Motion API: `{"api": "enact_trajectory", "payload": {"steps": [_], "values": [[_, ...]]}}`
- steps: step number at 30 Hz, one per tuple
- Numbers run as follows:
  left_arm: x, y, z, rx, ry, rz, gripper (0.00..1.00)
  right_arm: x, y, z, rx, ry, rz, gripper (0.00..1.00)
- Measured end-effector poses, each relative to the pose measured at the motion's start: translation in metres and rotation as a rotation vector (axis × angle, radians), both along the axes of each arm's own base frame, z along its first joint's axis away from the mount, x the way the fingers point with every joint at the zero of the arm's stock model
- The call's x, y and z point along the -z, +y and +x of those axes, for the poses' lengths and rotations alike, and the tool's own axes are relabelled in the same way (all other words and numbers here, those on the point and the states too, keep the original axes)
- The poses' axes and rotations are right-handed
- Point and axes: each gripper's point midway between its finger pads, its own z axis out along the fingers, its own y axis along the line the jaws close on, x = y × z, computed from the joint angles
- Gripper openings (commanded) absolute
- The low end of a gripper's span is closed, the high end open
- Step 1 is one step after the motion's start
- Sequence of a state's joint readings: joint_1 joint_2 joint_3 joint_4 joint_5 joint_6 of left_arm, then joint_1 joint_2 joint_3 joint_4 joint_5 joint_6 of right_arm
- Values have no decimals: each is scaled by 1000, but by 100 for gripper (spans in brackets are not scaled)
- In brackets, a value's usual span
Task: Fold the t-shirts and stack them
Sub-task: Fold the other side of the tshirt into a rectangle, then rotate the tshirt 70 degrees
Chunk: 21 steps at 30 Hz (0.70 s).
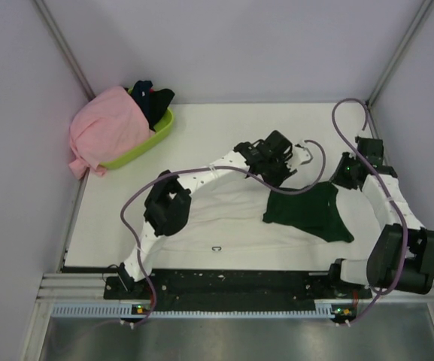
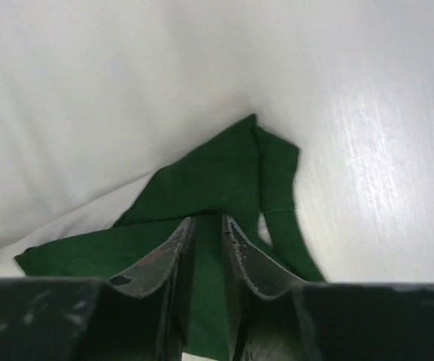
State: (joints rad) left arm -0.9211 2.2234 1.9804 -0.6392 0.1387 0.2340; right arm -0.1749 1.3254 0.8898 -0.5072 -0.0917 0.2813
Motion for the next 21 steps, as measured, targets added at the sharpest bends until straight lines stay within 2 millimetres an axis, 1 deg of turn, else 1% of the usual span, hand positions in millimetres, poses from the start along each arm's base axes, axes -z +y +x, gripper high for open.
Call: {"api": "enact_trajectory", "payload": {"steps": [1, 2, 3, 4, 5, 6, 7, 8, 10, 12, 13, 16, 17, 18, 20, 21], "values": [[-6, -2, -8, 26, 14, -12, 11, -8, 7, 3, -19, -25, 9, 5], [-10, -4, -18, 56, 30, -25, 10, -12, 12, 4, -36, -39, 22, 1], [-12, -7, -30, 90, 47, -36, 10, -13, 19, 6, -49, -48, 46, 0], [-12, -10, -41, 119, 61, -42, 10, -10, 24, 7, -59, -38, 73, 0], [-8, -13, -57, 157, 83, -46, 12, -3, 29, 7, -65, -12, 101, 0], [-2, -15, -68, 178, 101, -41, 14, 5, 31, 7, -65, 14, 120, 0], [9, -16, -79, 201, 120, -35, 15, 16, 33, 6, -63, 51, 136, 0], [21, -16, -89, 218, 135, -21, 16, 27, 34, 5, -58, 87, 148, 0], [51, -8, -109, 242, 171, 31, 16, 58, 35, 2, -42, 194, 175, 0], [72, 0, -115, 247, 188, 73, 18, 78, 40, 1, -28, 271, 217, 0], [78, 0, -115, 249, 192, 74, 19, 77, 39, 7, -23, 275, 228, 0], [75, -4, -106, 252, 161, 51, 24, 77, 39, 23, -18, 275, 247, 0], [75, -3, -105, 258, 159, 50, 29, 77, 40, 27, -18, 277, 254, 0], [75, -3, -106, 268, 163, 46, 37, 77, 40, 31, -18, 278, 260, 0], [72, -1, -111, 301, 189, 49, 49, 77, 41, 39, -19, 285, 274, 0], [68, 0, -115, 322, 208, 54, 53, 76, 42, 45, -22, 285, 284, 0]]}}
